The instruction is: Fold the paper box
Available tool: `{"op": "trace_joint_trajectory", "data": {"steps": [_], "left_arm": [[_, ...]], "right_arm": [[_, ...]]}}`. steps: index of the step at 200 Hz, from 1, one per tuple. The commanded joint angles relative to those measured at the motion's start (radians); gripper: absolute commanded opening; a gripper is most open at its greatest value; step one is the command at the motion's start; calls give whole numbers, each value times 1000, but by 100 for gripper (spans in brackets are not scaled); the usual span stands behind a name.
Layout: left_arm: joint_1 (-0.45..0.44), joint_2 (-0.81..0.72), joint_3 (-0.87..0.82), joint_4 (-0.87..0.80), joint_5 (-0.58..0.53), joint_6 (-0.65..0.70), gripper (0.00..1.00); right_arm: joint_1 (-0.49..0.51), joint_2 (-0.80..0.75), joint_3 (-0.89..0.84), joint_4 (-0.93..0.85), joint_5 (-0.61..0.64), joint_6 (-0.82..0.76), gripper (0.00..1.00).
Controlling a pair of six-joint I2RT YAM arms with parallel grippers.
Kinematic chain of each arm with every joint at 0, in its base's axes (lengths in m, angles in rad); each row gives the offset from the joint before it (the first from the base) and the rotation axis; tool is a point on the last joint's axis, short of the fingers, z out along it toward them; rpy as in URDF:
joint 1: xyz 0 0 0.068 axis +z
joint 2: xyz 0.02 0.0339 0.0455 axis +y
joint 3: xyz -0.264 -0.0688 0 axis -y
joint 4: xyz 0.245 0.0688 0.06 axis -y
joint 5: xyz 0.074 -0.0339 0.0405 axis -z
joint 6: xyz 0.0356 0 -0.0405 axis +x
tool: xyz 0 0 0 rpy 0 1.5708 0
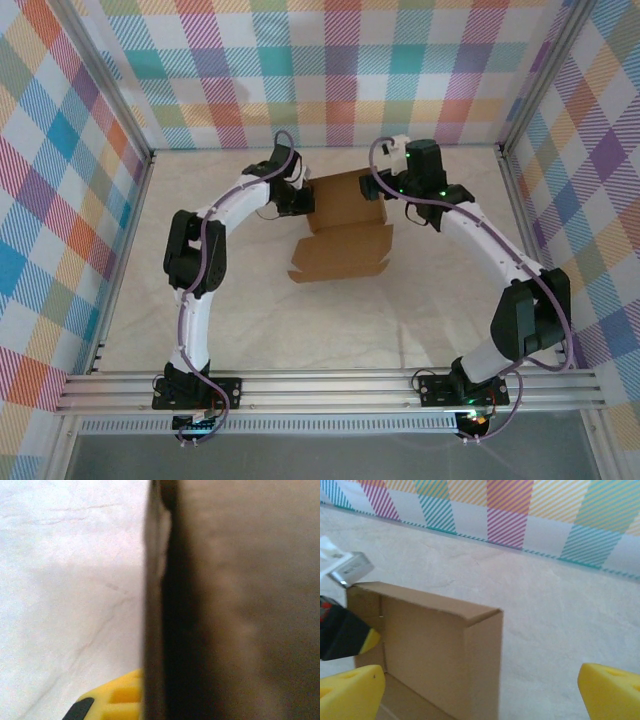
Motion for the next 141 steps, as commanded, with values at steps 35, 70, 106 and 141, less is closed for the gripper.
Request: {"op": "trace_joint_trajectory", "data": {"steps": [35, 70, 106, 141], "left_arm": [[-1, -88, 74, -502, -271, 181, 0], [-11, 7, 174, -695, -355, 245, 0], [-13, 167, 292, -812, -346, 304, 0], [-18, 344, 496, -956, -346, 361, 7]], "right_arm": [[1, 8, -79, 44, -183, 168, 98], [0, 32, -107, 63, -194, 189, 98], [1, 36, -128, 69, -177, 177, 98], [1, 49, -126, 48, -175, 150, 98]]}}
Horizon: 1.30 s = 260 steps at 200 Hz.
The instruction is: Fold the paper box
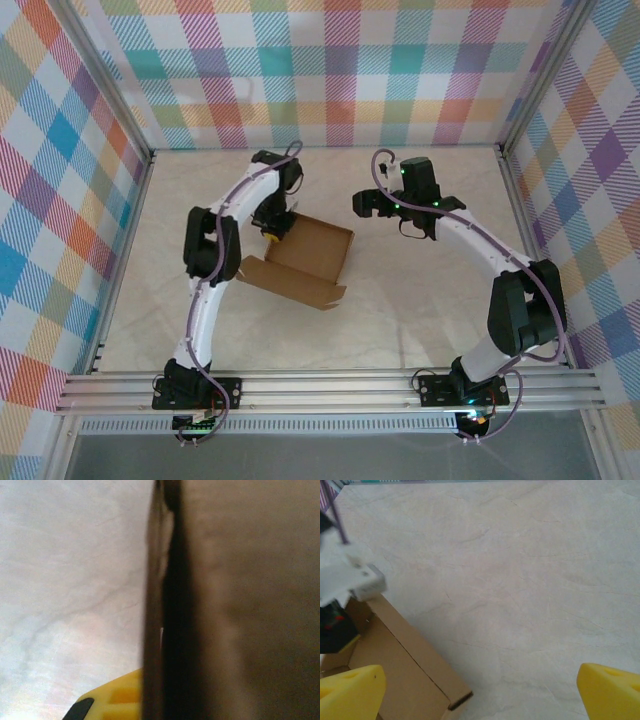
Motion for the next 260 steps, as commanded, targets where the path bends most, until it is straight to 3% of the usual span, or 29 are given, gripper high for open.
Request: {"op": "trace_joint_trajectory", "data": {"steps": [1, 9, 19, 26, 62, 97, 127, 164, 201, 222, 245, 260], "left_arm": [[-12, 85, 123, -180, -16, 63, 8], [-12, 98, 158, -186, -28, 64, 13], [-12, 98, 196, -181, -22, 62, 34], [-12, 91, 221, -175, -5, 59, 43], [-13, 4, 233, -104, 99, 59, 67], [5, -211, 31, 127, 66, 0, 91], [39, -465, -236, 389, -137, -87, 100], [81, -696, -464, 572, -287, -191, 100], [130, -893, -655, 698, -299, -225, 100], [148, -981, -738, 735, -324, -223, 100], [172, -1041, -792, 763, -307, -221, 100], [177, -1051, -802, 769, -296, -221, 100]], "right_arm": [[6, 19, -1, 9, -15, -20, 98], [7, 24, 2, 4, -18, -26, 98], [7, 37, 14, -11, -29, -39, 97], [9, 48, 25, -23, -37, -51, 97], [31, 159, 129, -118, -118, -180, 97], [45, 288, 219, -148, -135, -329, 96], [79, 399, 336, -210, -89, -377, 93], [140, 476, 400, -207, -101, -373, 91], [210, 569, 476, -197, -27, -291, 82], [230, 620, 516, -192, 13, -225, 82], [241, 696, 612, -261, 39, -210, 82], [239, 718, 644, -282, 118, -172, 79]]}}
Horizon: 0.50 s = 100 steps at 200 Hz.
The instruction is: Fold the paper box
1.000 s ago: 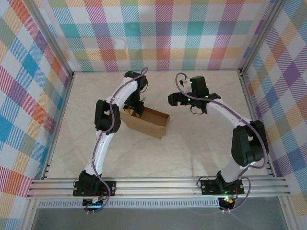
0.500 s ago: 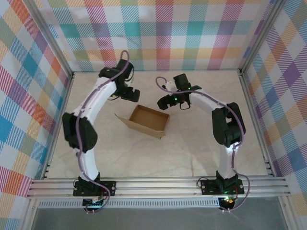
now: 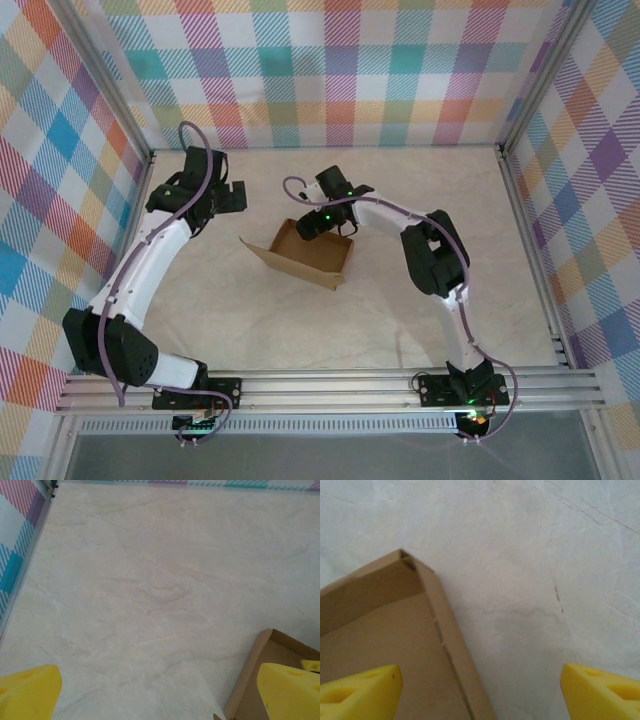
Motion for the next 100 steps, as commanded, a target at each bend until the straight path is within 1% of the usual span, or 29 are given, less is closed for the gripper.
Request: {"op": "trace_joint_trajectory", "data": {"steps": [1, 24, 42, 77, 90, 100], "left_arm": [[18, -41, -23, 65, -6, -12, 100], [18, -36, -32, 79, 32, -13, 100], [18, -24, -32, 93, 73, -19, 100], [18, -3, -35, 121, 136, -31, 100], [18, 6, -38, 133, 160, -38, 100], [18, 15, -45, 145, 178, -44, 100]], "right_arm": [[-10, 36, 67, -66, 108, 75, 79], [-35, 34, 94, -102, 216, 149, 74], [-66, 12, 80, -127, 280, 205, 71], [-160, -94, -62, -114, 345, 335, 70], [-203, -143, -129, -101, 347, 383, 72], [-228, -184, -190, -77, 317, 392, 73]]}}
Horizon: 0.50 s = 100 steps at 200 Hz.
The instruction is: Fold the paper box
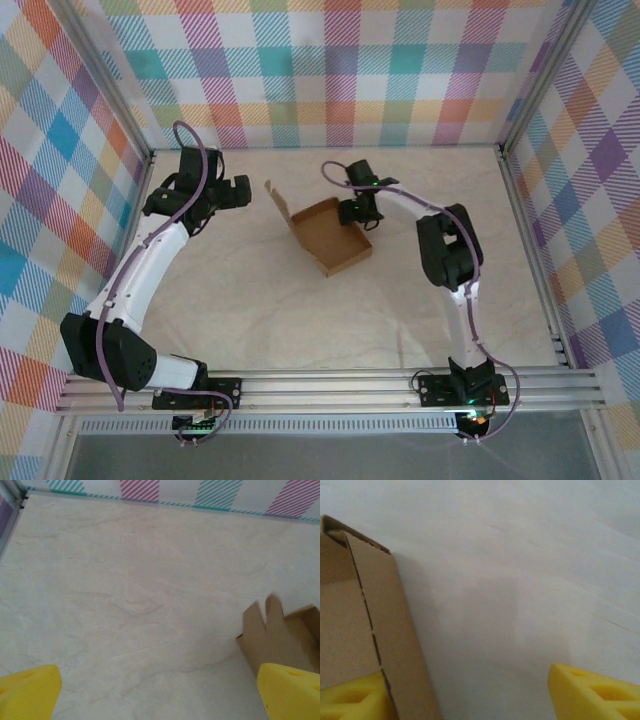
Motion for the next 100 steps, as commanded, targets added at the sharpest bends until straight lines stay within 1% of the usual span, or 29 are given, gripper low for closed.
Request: {"op": "trace_joint_trajectory", "data": {"steps": [1, 17, 34, 44, 67, 89, 100], "left_arm": [[10, 23, -25, 48, 68, -27, 100], [10, 39, -32, 70, 97, -38, 100], [7, 55, -45, 101, 141, -36, 100], [2, 53, -68, 129, 157, -30, 100], [-19, 50, -127, 219, 170, -30, 100], [-37, 60, -171, 272, 172, -45, 100], [-42, 65, -192, 293, 175, -59, 100]], "right_arm": [[-61, -130, -96, 3, 23, 111, 73], [-87, -198, -181, 29, -20, 107, 73], [-90, -317, -332, 164, -105, 58, 77], [-92, -384, -400, 196, -160, 27, 80], [-114, -501, -507, 200, -133, 63, 80], [-179, -544, -607, 206, -114, 176, 74], [-193, -542, -641, 207, -106, 198, 70]]}}
